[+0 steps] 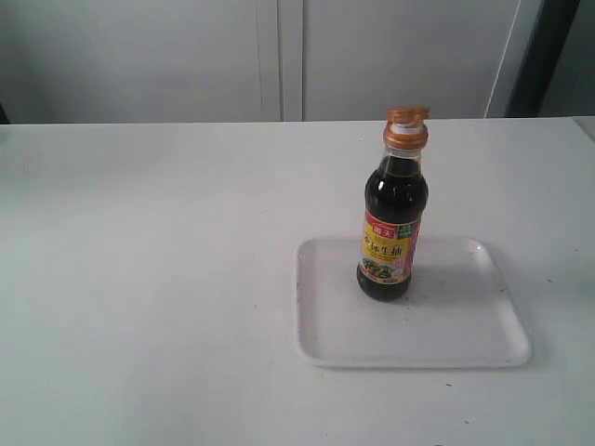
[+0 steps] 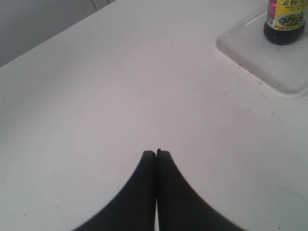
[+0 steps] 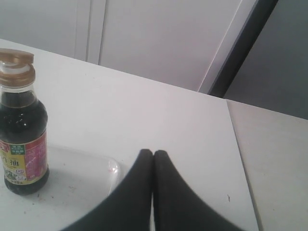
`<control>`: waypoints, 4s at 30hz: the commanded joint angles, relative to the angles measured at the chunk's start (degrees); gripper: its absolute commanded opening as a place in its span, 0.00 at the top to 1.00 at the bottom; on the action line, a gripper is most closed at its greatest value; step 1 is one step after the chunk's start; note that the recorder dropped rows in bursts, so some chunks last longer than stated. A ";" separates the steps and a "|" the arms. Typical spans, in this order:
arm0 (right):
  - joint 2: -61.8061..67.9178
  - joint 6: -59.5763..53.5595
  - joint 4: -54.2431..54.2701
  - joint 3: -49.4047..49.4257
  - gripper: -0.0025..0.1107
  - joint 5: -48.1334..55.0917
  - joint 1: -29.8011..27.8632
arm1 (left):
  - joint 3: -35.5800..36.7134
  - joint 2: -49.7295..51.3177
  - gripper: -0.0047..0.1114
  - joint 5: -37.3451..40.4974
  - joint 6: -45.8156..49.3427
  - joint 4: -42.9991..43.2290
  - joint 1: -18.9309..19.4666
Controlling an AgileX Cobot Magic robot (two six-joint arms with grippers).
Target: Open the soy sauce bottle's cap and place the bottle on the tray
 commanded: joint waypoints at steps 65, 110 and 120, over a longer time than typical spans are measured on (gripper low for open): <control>-0.33 0.27 0.00 0.27 0.98 0.03 -0.63 | 23.00 -20.02 0.96 -14.43 10.41 -15.21 28.45; -0.33 0.27 0.00 0.27 0.98 0.01 -0.63 | 30.34 -29.40 0.96 -10.89 10.41 -19.65 35.56; -0.33 0.27 0.00 0.27 0.98 0.01 -0.63 | 30.34 -29.40 0.96 -10.89 10.41 -19.65 35.56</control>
